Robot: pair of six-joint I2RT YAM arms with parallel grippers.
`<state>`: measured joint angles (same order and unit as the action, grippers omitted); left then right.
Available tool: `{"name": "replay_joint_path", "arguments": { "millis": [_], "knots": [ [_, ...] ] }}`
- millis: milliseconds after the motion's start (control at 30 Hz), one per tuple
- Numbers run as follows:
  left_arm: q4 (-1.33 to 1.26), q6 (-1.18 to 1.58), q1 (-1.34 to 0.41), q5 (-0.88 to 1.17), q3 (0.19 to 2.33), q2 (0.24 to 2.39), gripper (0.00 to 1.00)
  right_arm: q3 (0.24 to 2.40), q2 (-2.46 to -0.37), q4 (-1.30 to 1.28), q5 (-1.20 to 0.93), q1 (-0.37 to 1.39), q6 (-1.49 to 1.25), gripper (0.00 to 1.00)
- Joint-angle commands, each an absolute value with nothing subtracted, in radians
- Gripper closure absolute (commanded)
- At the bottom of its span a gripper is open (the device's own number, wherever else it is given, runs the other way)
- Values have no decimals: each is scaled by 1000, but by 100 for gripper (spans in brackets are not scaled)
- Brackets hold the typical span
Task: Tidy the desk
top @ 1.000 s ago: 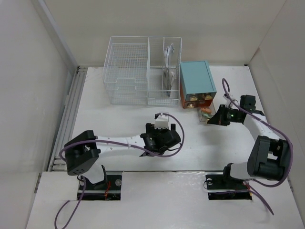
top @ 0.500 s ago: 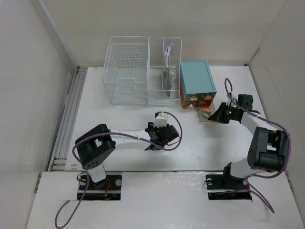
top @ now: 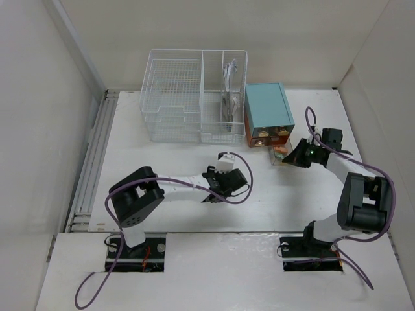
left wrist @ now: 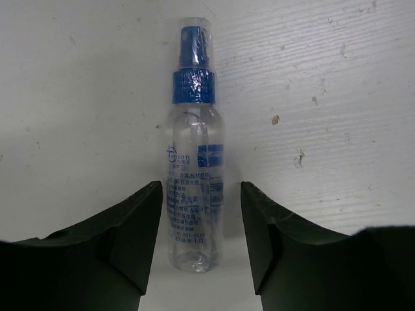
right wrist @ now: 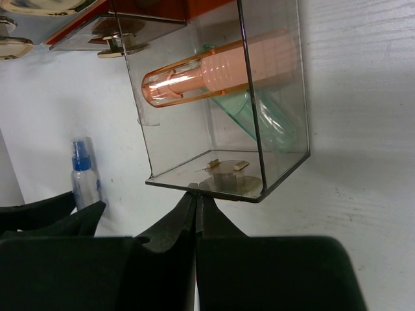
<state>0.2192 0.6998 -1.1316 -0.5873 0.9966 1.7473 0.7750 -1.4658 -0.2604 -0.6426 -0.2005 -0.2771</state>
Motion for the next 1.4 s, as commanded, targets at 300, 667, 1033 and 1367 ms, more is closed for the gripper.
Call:
{"name": "replay_joint_path", "arguments": {
  "millis": [300, 667, 1033, 1367],
  "knots": [
    [227, 687, -1121, -549, 1028, 1773, 48, 756, -1434, -244, -615, -190, -272, 100],
    [196, 696, -1121, -531, 990, 1700, 37, 779, -1459, -189, -506, -190, -293, 100],
    [178, 706, -1121, -502, 953, 1660, 37, 881, -1591, -89, -442, -152, -360, 100],
    [169, 706, -1121, -502, 933, 1637, 37, 962, -1690, 43, -373, -110, -442, 100]
  ]
}}
